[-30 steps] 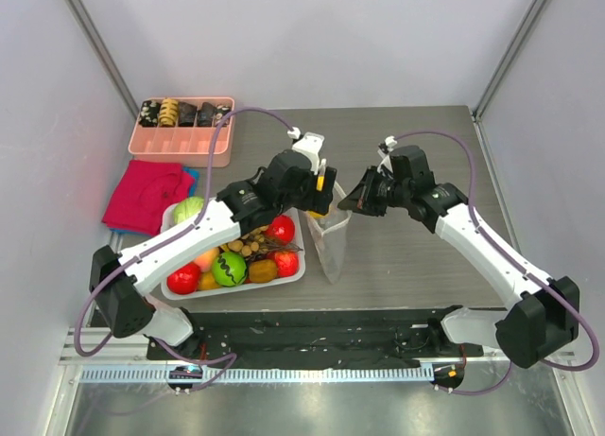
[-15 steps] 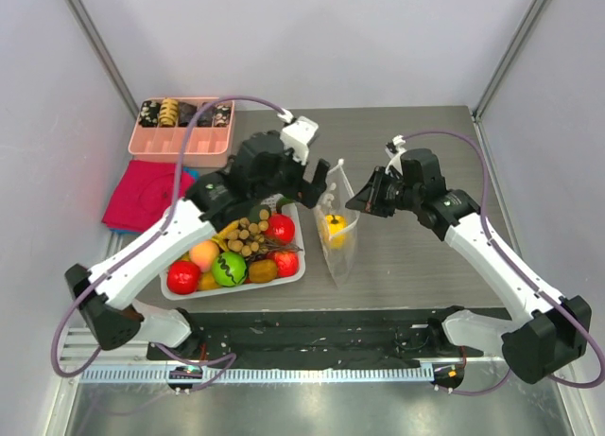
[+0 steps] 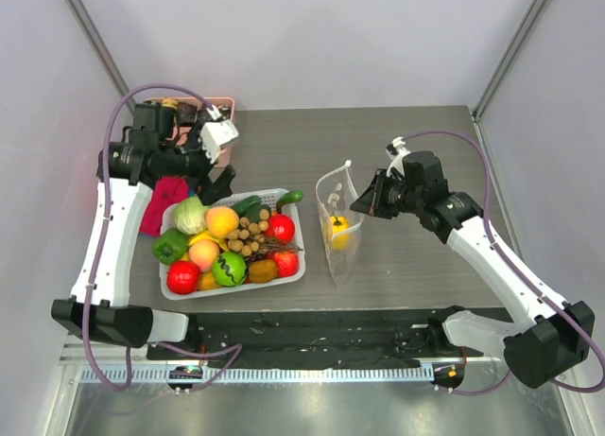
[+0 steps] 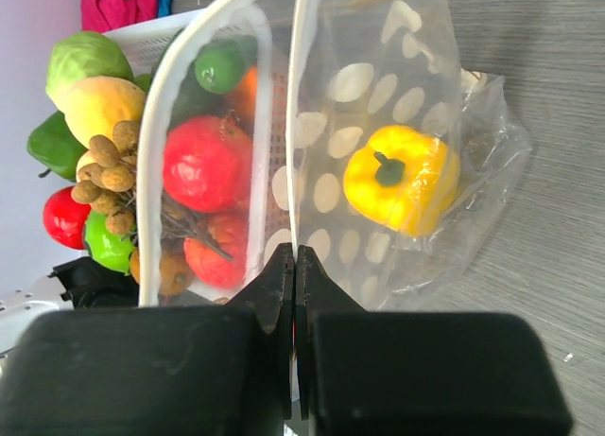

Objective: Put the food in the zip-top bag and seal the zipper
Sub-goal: Pick up the fake fruit from the bin.

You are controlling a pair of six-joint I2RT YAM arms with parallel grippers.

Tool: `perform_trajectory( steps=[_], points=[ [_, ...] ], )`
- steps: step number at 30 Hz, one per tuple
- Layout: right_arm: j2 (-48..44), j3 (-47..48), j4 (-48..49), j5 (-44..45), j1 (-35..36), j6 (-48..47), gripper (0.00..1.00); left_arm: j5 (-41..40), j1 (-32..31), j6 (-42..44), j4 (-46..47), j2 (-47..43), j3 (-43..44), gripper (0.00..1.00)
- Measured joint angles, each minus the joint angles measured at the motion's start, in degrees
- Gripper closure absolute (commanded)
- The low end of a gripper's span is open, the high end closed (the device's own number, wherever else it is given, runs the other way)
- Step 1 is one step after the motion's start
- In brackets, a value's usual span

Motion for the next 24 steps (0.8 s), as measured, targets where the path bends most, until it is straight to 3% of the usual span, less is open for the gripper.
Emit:
perform_trajectory(
  steps=[10, 24],
  points=[
    [0.15, -0.61, -0.9, 0.39, 0.0, -1.2, 0.99, 2.82, 2.01, 25.92, -9.62, 0.7, -9.07, 0.0],
    [1.9, -0.59, -1.75, -0.13, 0.0, -2.38, 0.99, 3.98, 2.36, 52.48, -11.02, 11.78, -8.61, 0.0]
  ],
)
